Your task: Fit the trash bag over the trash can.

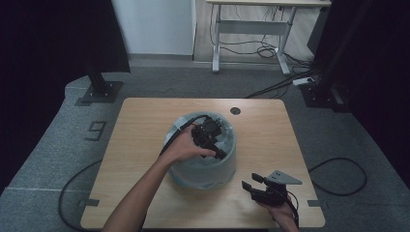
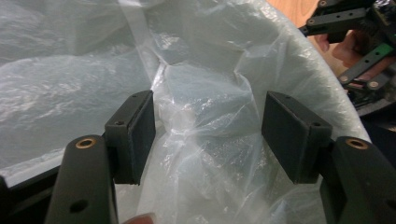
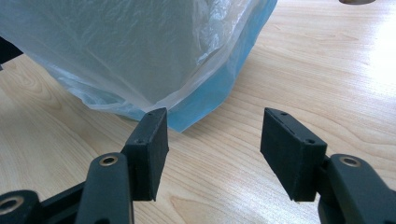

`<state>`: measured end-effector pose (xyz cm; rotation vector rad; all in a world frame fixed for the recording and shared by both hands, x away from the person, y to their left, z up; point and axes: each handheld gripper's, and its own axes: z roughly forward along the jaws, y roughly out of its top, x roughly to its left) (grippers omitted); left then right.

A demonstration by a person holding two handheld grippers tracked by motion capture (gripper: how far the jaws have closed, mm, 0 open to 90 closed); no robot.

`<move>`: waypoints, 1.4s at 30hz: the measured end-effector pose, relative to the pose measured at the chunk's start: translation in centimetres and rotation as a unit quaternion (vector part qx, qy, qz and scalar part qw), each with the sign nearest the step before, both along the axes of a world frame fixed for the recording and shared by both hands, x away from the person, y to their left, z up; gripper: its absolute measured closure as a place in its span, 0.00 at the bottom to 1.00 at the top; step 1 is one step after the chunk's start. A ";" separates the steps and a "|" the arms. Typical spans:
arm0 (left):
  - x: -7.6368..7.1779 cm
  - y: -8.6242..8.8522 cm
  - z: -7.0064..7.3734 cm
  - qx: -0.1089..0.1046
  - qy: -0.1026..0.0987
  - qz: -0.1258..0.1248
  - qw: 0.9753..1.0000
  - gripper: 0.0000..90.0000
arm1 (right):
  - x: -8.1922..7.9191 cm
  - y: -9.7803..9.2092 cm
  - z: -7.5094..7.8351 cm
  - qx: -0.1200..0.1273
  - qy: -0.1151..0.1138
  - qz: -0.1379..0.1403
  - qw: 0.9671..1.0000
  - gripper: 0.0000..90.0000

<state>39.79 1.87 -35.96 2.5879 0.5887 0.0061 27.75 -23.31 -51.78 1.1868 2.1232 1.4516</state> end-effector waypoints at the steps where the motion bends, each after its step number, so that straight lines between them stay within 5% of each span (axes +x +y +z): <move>1: 0.0 0.0 0.1 0.000 -0.001 0.001 1.000 0.39 | 0.0 0.0 0.0 0.000 0.001 -0.001 1.000 0.45; 4: -0.2 0.5 0.5 -0.012 -0.006 0.003 1.000 0.38 | 0.0 0.0 -0.1 0.001 0.001 -0.001 1.000 0.45; 7: -0.5 2.5 2.1 -0.055 -0.019 0.014 0.998 0.38 | 0.0 -0.2 0.1 0.003 -0.001 -0.004 1.000 0.45; 15: -1.6 7.2 4.2 -0.089 -0.045 0.041 0.994 0.34 | 0.0 -0.2 0.1 0.002 0.000 -0.006 1.000 0.45; 23: -1.1 10.2 3.3 -0.086 -0.051 0.060 0.993 0.32 | 0.1 0.1 -0.1 -0.001 0.003 -0.003 1.000 0.45; 38: 2.6 8.5 0.0 -0.017 -0.013 0.080 0.997 0.32 | 0.1 -0.3 -0.5 0.000 0.008 -0.008 1.000 0.45; 42: 2.6 8.4 0.1 -0.017 -0.012 0.081 0.996 0.32 | 0.2 -0.3 -0.4 0.001 0.008 -0.009 1.000 0.45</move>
